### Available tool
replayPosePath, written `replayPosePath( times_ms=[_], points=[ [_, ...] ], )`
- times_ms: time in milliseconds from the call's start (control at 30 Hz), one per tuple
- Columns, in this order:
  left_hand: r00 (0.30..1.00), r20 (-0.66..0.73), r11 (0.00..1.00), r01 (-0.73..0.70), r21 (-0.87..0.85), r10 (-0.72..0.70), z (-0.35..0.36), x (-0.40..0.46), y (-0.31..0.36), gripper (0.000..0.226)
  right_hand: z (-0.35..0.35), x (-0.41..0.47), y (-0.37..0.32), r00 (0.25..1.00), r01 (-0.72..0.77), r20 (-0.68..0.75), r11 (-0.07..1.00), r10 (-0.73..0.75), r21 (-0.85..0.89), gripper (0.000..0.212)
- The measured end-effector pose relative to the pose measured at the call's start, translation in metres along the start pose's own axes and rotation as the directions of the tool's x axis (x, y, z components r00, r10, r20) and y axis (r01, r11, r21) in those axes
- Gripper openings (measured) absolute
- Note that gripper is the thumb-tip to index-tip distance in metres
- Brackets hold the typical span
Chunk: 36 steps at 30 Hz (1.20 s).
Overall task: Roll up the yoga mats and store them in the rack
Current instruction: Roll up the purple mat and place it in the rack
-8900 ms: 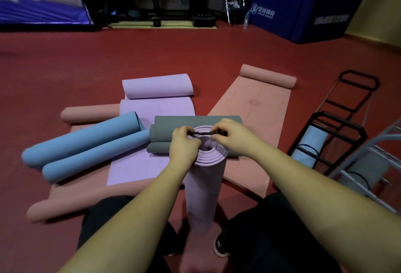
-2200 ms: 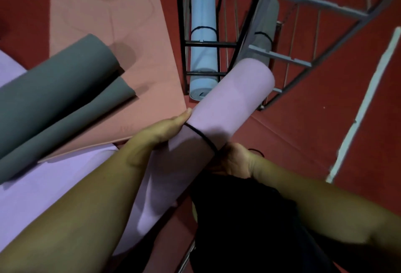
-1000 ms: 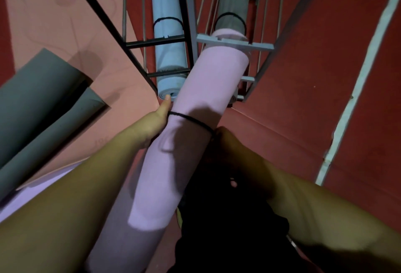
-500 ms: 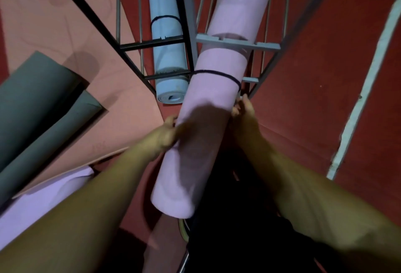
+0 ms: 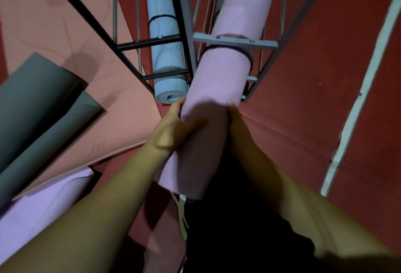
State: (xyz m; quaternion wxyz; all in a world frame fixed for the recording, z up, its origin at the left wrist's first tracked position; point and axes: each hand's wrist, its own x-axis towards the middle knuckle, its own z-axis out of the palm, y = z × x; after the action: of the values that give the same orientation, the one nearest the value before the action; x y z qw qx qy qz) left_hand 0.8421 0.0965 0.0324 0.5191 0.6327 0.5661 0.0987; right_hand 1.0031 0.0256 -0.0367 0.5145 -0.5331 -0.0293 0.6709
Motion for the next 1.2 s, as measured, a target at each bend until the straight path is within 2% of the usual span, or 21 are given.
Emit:
replayPosePath(
  times_ms=[67, 133, 167, 233, 300, 367, 400, 467, 533, 567, 600, 633, 667, 767, 900, 967, 1067, 1200],
  points=[
    [0.999, 0.037, 0.994, 0.006, -0.106, -0.002, -0.008, 0.004, 0.009, 0.087, 0.008, 0.007, -0.029, 0.999, 0.044, -0.023, 0.997, -0.043, 0.065, 0.098],
    [0.998, 0.058, 0.978, 0.046, -0.203, -0.034, -0.015, 0.006, 0.012, 0.088, 0.013, 0.024, -0.062, 0.98, 0.117, -0.155, 0.991, -0.127, -0.07, 0.11],
    [0.997, 0.065, 0.976, 0.061, -0.211, -0.048, -0.017, 0.006, 0.015, 0.088, 0.015, 0.031, -0.076, 0.96, 0.171, -0.195, 0.971, -0.203, -0.17, 0.107],
    [0.997, 0.063, 0.981, 0.061, -0.183, -0.05, -0.015, 0.004, 0.017, 0.083, 0.017, 0.043, -0.094, 0.924, 0.247, -0.21, 0.918, -0.32, -0.309, 0.085],
    [0.999, 0.025, 0.991, 0.037, -0.125, -0.034, -0.011, 0.002, 0.023, 0.077, 0.015, 0.048, -0.101, 0.906, 0.274, -0.223, 0.9, -0.36, -0.34, 0.082],
    [1.0, -0.015, 0.993, 0.008, -0.115, -0.01, -0.004, 0.002, 0.028, 0.091, 0.009, 0.039, -0.097, 0.921, 0.262, -0.218, 0.926, -0.324, -0.273, 0.092],
    [1.0, -0.025, 0.99, 0.009, -0.139, -0.013, 0.0, 0.002, 0.028, 0.096, 0.003, 0.034, -0.087, 0.94, 0.24, -0.196, 0.951, -0.278, -0.197, 0.089],
    [0.998, -0.05, 0.976, 0.025, -0.216, -0.036, 0.007, 0.001, 0.027, 0.091, -0.004, 0.017, -0.061, 0.991, 0.094, -0.099, 0.995, -0.095, -0.017, 0.075],
    [0.993, -0.068, 0.952, 0.067, -0.299, -0.091, 0.009, -0.001, 0.026, 0.079, -0.002, -0.006, -0.032, 0.998, -0.047, -0.039, 0.998, 0.049, 0.04, 0.061],
    [0.991, -0.062, 0.941, 0.095, -0.325, -0.122, 0.01, -0.003, 0.028, 0.075, 0.001, -0.013, -0.02, 0.996, -0.081, -0.038, 0.996, 0.082, 0.033, 0.07],
    [0.989, -0.052, 0.937, 0.117, -0.33, -0.142, 0.01, -0.003, 0.028, 0.073, 0.006, -0.017, -0.013, 0.995, -0.085, -0.061, 0.996, 0.084, -0.01, 0.089],
    [0.987, -0.053, 0.935, 0.127, -0.33, -0.153, 0.009, -0.003, 0.029, 0.07, 0.011, -0.018, -0.009, 0.995, -0.056, -0.09, 0.998, 0.053, -0.04, 0.106],
    [0.986, -0.06, 0.936, 0.127, -0.329, -0.155, 0.009, -0.003, 0.032, 0.066, 0.012, -0.018, -0.009, 0.995, -0.016, -0.094, 0.998, 0.01, -0.057, 0.112],
    [0.985, -0.079, 0.925, 0.115, -0.362, -0.154, 0.01, -0.003, 0.041, 0.061, 0.016, -0.024, -0.02, 0.99, 0.141, 0.0, 0.99, -0.141, -0.019, 0.093],
    [0.988, -0.039, 0.894, 0.117, -0.432, -0.149, 0.017, 0.001, 0.045, 0.054, 0.007, -0.022, -0.033, 0.965, 0.258, 0.055, 0.966, -0.256, -0.033, 0.066],
    [0.989, -0.013, 0.863, 0.122, -0.49, -0.147, 0.023, 0.006, 0.044, 0.05, 0.002, -0.017, -0.04, 0.96, 0.259, 0.106, 0.966, -0.257, -0.005, 0.058],
    [0.991, 0.021, 0.807, 0.119, -0.579, -0.132, 0.034, 0.017, 0.043, 0.062, -0.005, -0.01, -0.051, 0.961, 0.265, 0.081, 0.964, -0.263, -0.015, 0.061],
    [0.991, 0.042, 0.771, 0.123, -0.625, -0.124, 0.041, 0.044, 0.052, 0.057, -0.013, 0.009, -0.077, 0.95, 0.304, 0.009, 0.921, -0.311, -0.243, 0.075]
  ],
)
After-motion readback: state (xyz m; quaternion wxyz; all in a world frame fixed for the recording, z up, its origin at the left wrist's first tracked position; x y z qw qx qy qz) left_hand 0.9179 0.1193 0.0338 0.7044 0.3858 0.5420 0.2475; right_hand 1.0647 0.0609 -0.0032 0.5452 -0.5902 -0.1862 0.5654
